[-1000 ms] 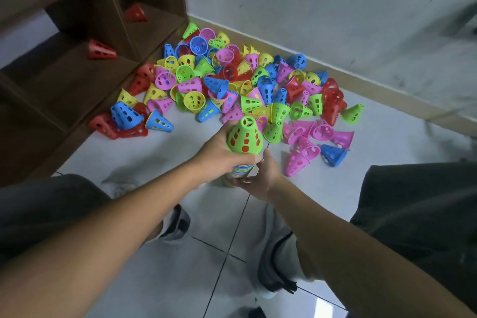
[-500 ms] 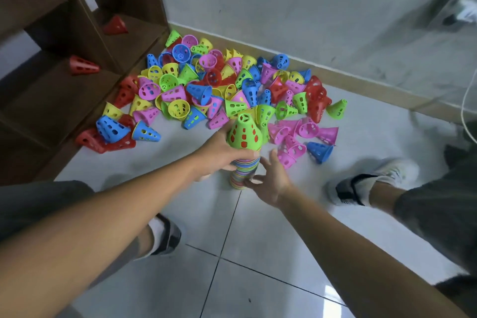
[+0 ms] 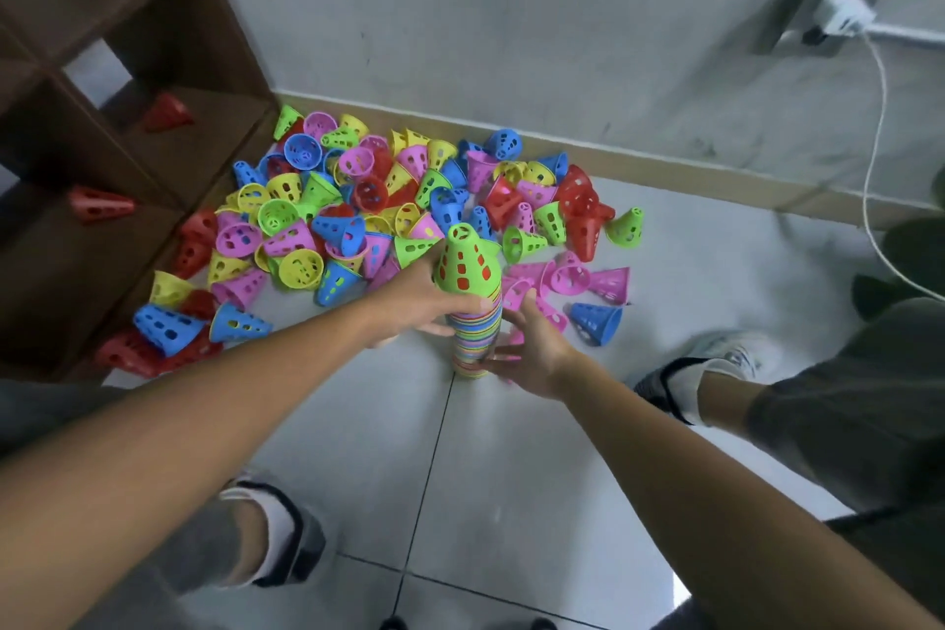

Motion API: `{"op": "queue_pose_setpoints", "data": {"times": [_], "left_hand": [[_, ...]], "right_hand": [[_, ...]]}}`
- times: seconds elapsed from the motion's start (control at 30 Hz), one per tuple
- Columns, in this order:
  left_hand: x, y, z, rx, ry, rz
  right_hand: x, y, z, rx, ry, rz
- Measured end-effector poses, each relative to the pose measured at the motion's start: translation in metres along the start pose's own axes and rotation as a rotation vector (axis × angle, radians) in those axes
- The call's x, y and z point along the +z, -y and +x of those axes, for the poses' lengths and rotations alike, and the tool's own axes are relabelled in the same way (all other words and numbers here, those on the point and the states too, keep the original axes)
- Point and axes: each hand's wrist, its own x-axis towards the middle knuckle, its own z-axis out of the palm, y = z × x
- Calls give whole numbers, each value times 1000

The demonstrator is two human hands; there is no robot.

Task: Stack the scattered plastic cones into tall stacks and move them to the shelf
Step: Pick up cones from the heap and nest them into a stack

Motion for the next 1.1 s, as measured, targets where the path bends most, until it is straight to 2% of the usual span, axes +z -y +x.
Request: {"op": "queue_pose_setpoints", "data": {"times": [0.13,0.3,0.37,0.43,0.5,0.6,0.67,0.8,0.93,1.1], "left_hand": [[-2,-9,0,-52,39,66],[-17,-20,-4,-131,95,278],[-41,-14,-2,-168,147,360],[-69,1,6,-182,189,466],[-94,15,16,-191,140,546],[-123,27,35,-182,-28,598],[-139,36,54,-158,-136,534],[-152,56,80,-99,-258,491],[-147,70,95,-58,-256,607],[-135,88,114,-79,-129,864]], "right_hand": [[-26,20,17,1,-66,-359],[-54,47,50,-207,-342,-630],[-53,50,59,-253,-437,-828],[-53,46,65,-268,-454,-1005],[-55,39,70,-247,-434,-1119],[-60,28,77,-264,-445,-1192],[-62,23,82,-278,-450,-1231],[-63,16,87,-301,-442,-1307],[-62,6,88,-321,-442,-1331],[-72,-5,79,-337,-435,-1346]]}}
